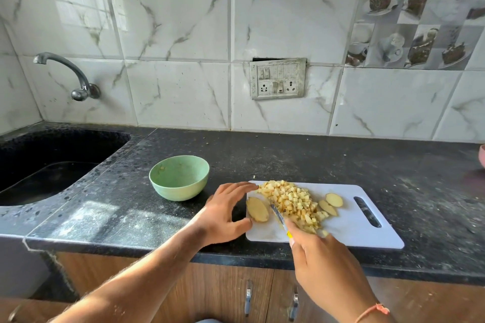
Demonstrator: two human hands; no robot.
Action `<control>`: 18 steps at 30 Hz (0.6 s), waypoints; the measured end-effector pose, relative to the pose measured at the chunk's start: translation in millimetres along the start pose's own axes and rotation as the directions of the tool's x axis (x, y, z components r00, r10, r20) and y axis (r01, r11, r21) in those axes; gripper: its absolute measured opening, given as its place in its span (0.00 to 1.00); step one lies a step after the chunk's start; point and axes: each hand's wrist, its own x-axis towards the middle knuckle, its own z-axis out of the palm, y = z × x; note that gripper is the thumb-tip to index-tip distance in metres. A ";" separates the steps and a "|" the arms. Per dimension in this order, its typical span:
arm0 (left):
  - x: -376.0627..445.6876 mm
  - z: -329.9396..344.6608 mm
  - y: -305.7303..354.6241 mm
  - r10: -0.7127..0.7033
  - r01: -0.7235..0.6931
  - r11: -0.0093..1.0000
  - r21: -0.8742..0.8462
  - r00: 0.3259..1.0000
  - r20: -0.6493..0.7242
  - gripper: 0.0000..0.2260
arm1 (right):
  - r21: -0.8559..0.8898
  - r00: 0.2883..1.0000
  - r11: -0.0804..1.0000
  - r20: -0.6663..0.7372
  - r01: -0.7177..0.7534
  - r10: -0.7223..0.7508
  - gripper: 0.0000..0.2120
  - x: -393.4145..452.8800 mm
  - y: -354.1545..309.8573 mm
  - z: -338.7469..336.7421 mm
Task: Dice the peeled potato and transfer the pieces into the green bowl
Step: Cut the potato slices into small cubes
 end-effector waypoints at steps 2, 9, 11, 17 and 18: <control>0.5 0.5 2.9 0.020 -0.023 0.999 0.040 0.997 0.079 0.34 | 0.007 1.000 1.000 0.013 -0.005 0.004 0.25 -3.4 0.3 3.8; 5.2 6.4 -5.9 0.008 -0.009 1.000 0.026 0.998 0.059 0.28 | -0.062 0.997 0.998 0.077 -0.014 0.019 0.26 -7.7 -2.8 10.4; 6.7 6.8 -7.6 -0.003 0.002 1.000 0.027 0.999 0.038 0.25 | -0.093 0.997 0.996 0.077 -0.007 0.014 0.25 -5.6 -5.6 10.5; 5.5 6.4 -10.6 -0.059 0.059 0.998 0.002 0.998 -0.025 0.22 | -0.182 0.998 0.983 0.060 0.007 0.004 0.25 4.3 -7.2 15.8; 5.8 6.0 -10.9 -0.071 0.071 0.997 0.000 0.997 -0.033 0.23 | -0.197 0.998 0.980 0.063 0.006 0.007 0.25 6.5 -7.7 16.8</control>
